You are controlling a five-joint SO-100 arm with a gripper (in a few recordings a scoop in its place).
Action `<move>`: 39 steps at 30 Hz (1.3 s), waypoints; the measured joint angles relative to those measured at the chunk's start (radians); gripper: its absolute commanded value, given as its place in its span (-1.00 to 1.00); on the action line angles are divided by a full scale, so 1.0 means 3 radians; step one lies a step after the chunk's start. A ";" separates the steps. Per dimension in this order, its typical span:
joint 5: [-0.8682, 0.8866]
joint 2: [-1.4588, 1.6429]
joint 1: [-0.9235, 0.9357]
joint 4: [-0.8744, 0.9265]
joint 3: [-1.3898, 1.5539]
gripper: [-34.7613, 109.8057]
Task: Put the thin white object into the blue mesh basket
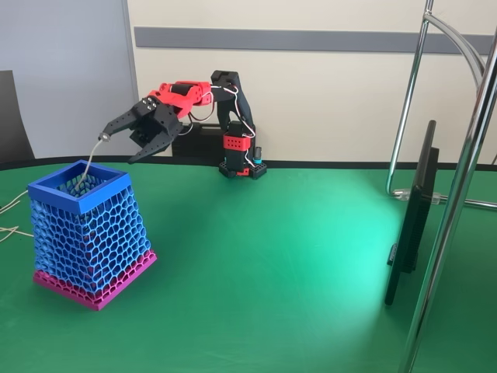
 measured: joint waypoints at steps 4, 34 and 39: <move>0.0005 0.0133 -0.0066 -0.0097 0.0302 -0.11; 0.0046 0.1058 0.0020 -0.0455 0.1427 -0.12; -0.0061 0.1099 0.0205 -0.0670 0.1657 -0.13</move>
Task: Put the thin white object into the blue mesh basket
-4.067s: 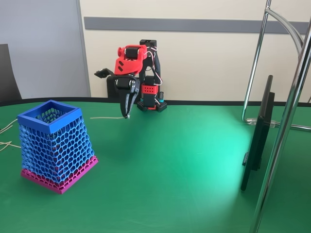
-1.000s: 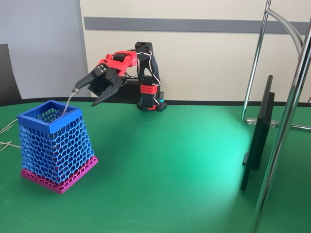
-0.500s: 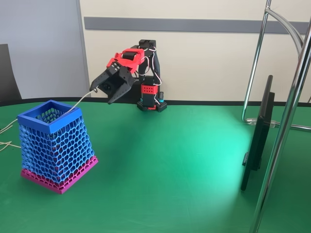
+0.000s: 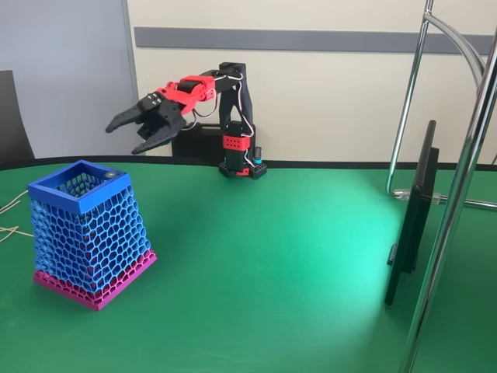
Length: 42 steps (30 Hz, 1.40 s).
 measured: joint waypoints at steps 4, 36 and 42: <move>-0.0026 0.0082 0.0036 -0.0051 0.0077 -0.13; -0.1943 0.3907 -0.1227 0.0736 0.3354 -0.51; -0.2199 0.4674 -0.1360 0.1202 0.3937 -0.51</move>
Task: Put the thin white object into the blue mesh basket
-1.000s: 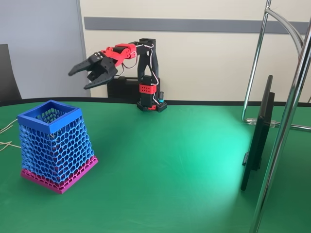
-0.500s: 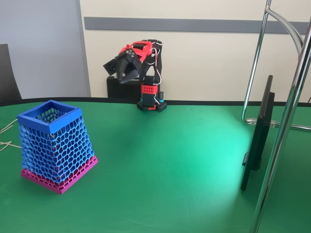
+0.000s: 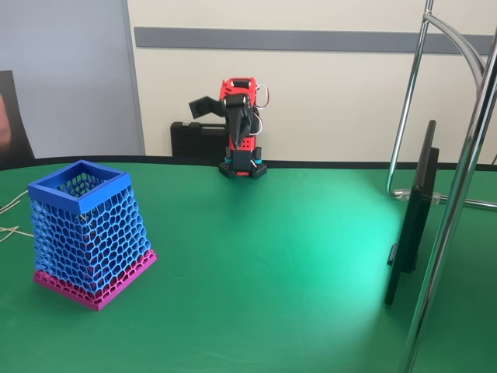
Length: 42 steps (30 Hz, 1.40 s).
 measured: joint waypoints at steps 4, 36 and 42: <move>-0.0107 0.0414 0.0005 0.0271 0.0322 -0.51; -0.0440 0.1539 -0.0072 0.1104 0.1427 -0.51; -0.0440 0.1539 -0.0072 0.1104 0.1427 -0.51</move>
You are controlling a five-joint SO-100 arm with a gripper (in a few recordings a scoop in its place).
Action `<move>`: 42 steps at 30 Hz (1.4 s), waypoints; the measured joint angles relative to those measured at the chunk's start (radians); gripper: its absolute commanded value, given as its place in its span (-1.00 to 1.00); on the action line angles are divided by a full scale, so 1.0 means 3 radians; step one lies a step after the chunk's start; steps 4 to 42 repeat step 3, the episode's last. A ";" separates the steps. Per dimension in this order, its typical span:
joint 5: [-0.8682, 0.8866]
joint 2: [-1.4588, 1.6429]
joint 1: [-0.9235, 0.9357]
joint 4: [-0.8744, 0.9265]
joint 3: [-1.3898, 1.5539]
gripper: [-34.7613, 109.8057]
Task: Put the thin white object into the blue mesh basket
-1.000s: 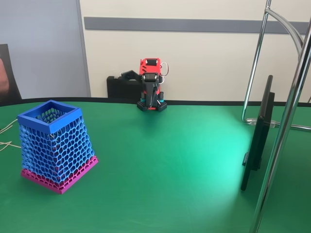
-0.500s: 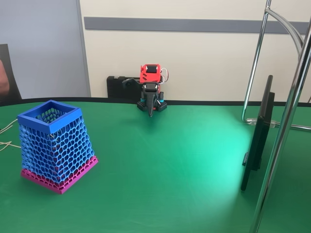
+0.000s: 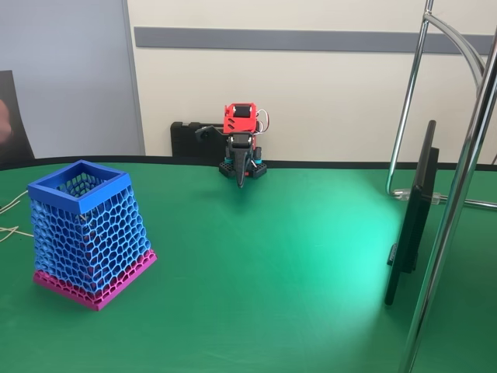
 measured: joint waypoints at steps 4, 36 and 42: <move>0.0000 0.0000 0.0000 0.0000 0.0000 -0.51; 0.0000 0.0000 0.0000 0.0000 0.0000 -0.51; 0.0000 0.0000 0.0000 0.0000 0.0000 -0.51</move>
